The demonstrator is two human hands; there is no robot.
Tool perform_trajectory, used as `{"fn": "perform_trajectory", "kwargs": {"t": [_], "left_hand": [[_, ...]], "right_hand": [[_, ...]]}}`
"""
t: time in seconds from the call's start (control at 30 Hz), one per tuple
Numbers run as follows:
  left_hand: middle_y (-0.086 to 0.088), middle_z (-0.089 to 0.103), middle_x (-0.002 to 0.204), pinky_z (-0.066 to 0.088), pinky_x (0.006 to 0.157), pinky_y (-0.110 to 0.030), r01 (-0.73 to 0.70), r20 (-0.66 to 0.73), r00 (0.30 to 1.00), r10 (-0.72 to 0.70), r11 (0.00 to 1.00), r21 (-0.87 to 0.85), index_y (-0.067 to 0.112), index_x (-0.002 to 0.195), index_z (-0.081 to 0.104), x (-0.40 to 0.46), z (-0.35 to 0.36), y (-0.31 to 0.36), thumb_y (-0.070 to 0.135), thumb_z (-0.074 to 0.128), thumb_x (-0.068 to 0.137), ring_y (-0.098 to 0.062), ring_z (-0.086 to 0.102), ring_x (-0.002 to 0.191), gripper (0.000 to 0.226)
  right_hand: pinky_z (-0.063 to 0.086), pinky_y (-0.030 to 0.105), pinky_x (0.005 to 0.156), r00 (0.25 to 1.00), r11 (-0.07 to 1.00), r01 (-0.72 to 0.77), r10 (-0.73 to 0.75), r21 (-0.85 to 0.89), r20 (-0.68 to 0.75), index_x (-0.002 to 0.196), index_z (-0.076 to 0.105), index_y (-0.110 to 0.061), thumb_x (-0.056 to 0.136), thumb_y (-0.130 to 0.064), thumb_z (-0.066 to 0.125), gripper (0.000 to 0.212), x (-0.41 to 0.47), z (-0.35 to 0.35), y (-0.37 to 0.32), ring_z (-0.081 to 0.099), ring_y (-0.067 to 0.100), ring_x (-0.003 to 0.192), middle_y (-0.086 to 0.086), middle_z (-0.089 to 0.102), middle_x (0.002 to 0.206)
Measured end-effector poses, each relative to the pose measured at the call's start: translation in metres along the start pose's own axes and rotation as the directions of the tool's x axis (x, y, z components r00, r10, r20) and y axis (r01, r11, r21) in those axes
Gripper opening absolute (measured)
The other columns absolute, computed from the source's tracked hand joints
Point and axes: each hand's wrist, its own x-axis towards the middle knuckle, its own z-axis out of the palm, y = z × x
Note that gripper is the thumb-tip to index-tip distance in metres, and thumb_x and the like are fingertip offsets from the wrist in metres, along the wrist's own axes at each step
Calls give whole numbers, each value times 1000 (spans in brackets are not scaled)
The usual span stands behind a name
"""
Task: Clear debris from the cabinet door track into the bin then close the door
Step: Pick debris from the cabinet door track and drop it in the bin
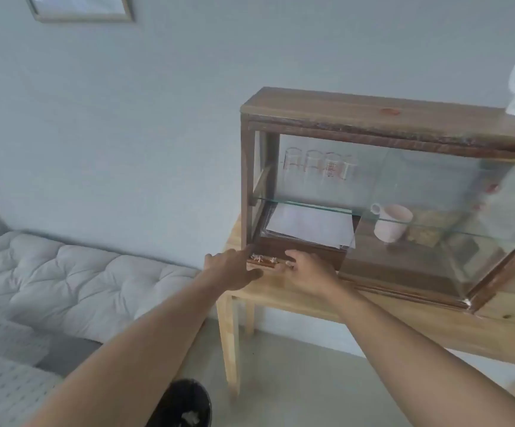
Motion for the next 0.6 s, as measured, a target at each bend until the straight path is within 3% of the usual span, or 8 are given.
{"fn": "perform_trajectory", "kwargs": {"t": [0.1, 0.23, 0.37, 0.6], "left_hand": [[-3, 65, 139, 49, 92, -44, 50, -4, 999, -50, 997, -55, 43, 157, 33, 20, 17, 3, 74, 49, 93, -32, 63, 123, 73], [-2, 72, 123, 44, 74, -38, 136, -64, 987, -149, 976, -170, 49, 141, 54, 36, 36, 6, 68, 51, 93, -31, 67, 110, 52], [2, 75, 108, 42, 69, -36, 187, -156, 959, -238, 940, -285, 54, 120, 67, 41, 49, 10, 75, 50, 89, -31, 69, 100, 41], [1, 78, 108, 53, 71, -35, 176, -261, 913, -313, 880, -440, 53, 116, 77, 37, 54, 13, 62, 62, 94, -28, 69, 100, 27]], "right_hand": [[51, 49, 112, 1000, 1000, 5, -5, -14, -2, 156, 51, -31, 99, -63, 57, 66, 22, 15, 5, 61, 32, 140, 4, 66, 150], [57, 47, 103, 999, 999, 22, -23, -27, -40, 152, 55, -32, 100, -54, 59, 56, 37, 36, 9, 67, 33, 132, 3, 72, 143], [60, 45, 87, 981, 997, 67, -62, 23, -182, 138, 67, -33, 100, -44, 61, 39, 45, 54, 12, 74, 36, 116, 5, 81, 122], [53, 36, 67, 957, 988, 72, -29, 138, -290, 131, 73, -42, 102, -42, 62, 31, 45, 70, 18, 78, 34, 96, 5, 85, 101]]}}
